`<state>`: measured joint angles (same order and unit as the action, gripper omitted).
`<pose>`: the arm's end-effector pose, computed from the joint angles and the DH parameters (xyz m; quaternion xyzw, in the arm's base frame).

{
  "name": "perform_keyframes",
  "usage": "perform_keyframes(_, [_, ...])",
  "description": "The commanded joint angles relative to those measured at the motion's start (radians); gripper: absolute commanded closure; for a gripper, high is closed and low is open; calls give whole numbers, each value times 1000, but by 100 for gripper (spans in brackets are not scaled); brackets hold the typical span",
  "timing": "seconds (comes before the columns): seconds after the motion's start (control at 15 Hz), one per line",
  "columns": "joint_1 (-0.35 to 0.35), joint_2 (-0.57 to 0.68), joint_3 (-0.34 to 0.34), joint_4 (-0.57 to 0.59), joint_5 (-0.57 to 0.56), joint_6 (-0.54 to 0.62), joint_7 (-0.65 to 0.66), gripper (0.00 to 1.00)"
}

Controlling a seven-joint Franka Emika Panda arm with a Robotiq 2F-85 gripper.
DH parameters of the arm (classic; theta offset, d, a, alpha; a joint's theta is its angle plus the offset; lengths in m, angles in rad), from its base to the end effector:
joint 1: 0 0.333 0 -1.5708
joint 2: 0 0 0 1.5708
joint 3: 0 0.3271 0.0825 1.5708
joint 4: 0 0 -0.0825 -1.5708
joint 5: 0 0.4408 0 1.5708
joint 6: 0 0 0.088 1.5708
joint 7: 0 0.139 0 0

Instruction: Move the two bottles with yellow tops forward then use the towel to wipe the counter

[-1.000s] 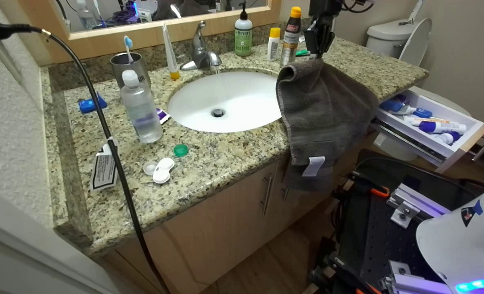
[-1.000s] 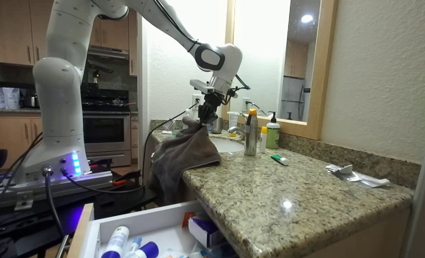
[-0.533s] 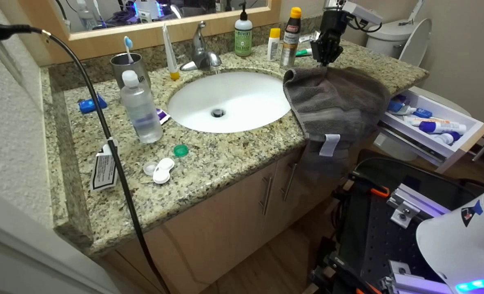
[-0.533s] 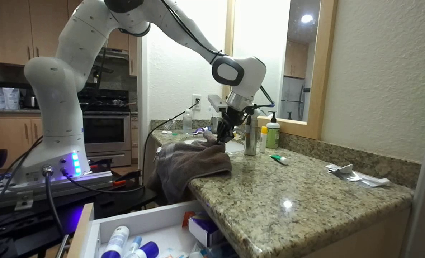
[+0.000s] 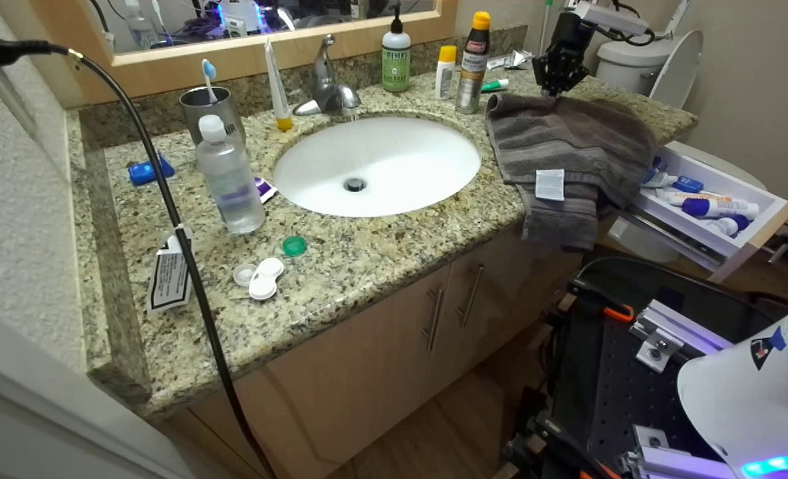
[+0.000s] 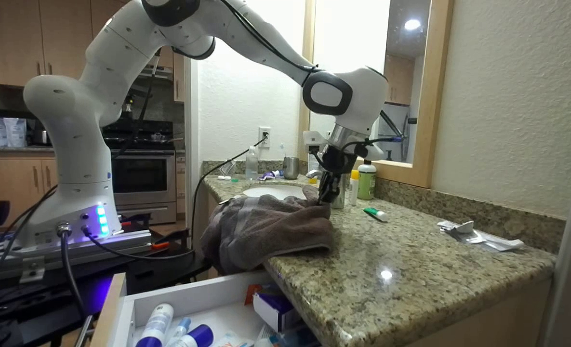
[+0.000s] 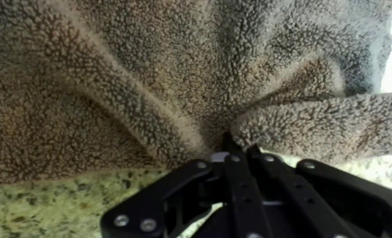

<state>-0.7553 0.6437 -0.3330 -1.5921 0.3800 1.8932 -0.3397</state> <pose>0.3760 -0.5960 0.1973 -0.8902 0.4260 0.0677 0.1466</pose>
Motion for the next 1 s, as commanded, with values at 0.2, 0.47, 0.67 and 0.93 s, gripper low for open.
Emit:
perform_keyframes(0.2, [-42,37,75,77,-46,-55,85,99])
perform_keyframes(0.47, [29,-87,131,-58,-112,-50,-9,99])
perform_keyframes(0.67, [96,-176,153,-151,-172,-42,-73,99])
perform_keyframes(0.93, [215,-296,151,-283,-248,-2,-121,99])
